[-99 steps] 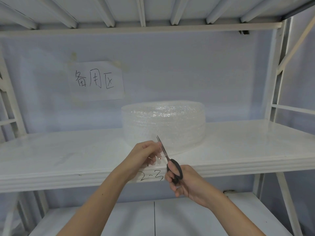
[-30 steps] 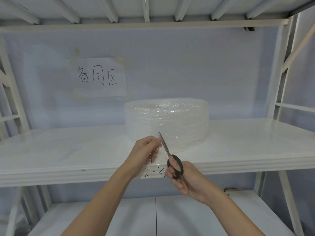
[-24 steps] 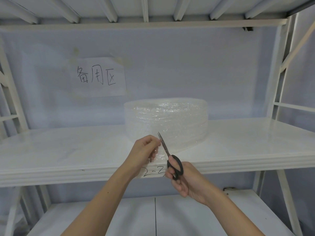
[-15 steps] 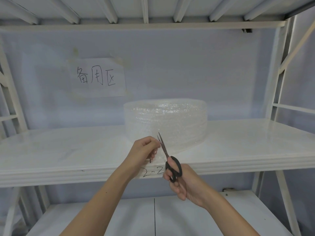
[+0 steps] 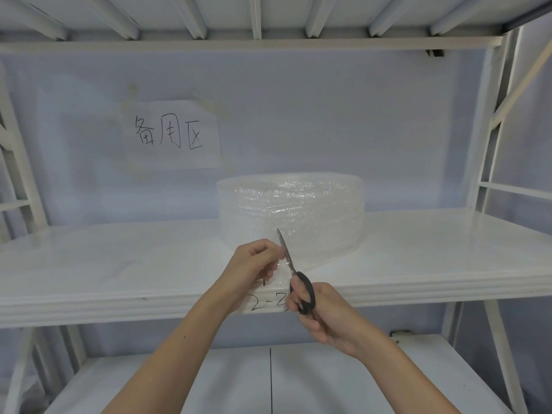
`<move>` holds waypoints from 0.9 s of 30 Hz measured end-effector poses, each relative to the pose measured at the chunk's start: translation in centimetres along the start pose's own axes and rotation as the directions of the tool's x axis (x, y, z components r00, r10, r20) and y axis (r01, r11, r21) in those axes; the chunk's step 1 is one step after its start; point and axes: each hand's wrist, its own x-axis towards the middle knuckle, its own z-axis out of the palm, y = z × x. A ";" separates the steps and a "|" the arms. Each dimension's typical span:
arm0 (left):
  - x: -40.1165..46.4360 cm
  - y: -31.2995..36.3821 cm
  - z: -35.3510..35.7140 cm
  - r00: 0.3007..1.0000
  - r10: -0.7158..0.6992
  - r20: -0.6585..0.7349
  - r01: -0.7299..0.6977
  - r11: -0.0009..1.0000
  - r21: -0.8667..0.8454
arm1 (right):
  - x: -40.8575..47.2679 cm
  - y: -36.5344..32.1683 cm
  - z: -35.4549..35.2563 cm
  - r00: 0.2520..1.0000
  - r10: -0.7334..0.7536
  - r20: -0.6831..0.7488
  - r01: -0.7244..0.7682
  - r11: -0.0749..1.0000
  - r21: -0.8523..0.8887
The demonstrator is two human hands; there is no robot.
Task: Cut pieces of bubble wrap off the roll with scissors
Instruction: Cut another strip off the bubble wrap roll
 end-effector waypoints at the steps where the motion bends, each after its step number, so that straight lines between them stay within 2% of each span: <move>1: 0.0 0.0 0.1 1.000 0.006 -0.008 -0.006 1.000 -0.024 | 0.0 0.0 0.0 1.000 0.002 -0.004 -0.002 1.000 -0.006; 3: 0.0 0.1 0.2 0.999 0.008 -0.038 -0.010 0.999 -0.042 | 0.0 -0.2 0.2 1.000 0.011 -0.011 -0.011 1.000 -0.016; 9: -0.1 -0.1 0.3 0.996 0.031 -0.085 -0.027 0.999 0.045 | -0.2 -0.3 0.3 1.000 0.014 -0.020 -0.014 1.000 0.015; 17: 0.0 -0.3 0.2 0.995 0.031 -0.095 -0.031 1.000 0.001 | -1.2 0.1 0.4 0.997 0.059 0.051 -0.064 0.992 0.109; 27: -0.1 -0.2 -0.2 1.000 0.021 -0.003 -0.021 1.000 0.019 | -0.6 -1.7 0.6 0.996 0.087 0.016 -0.088 0.993 0.079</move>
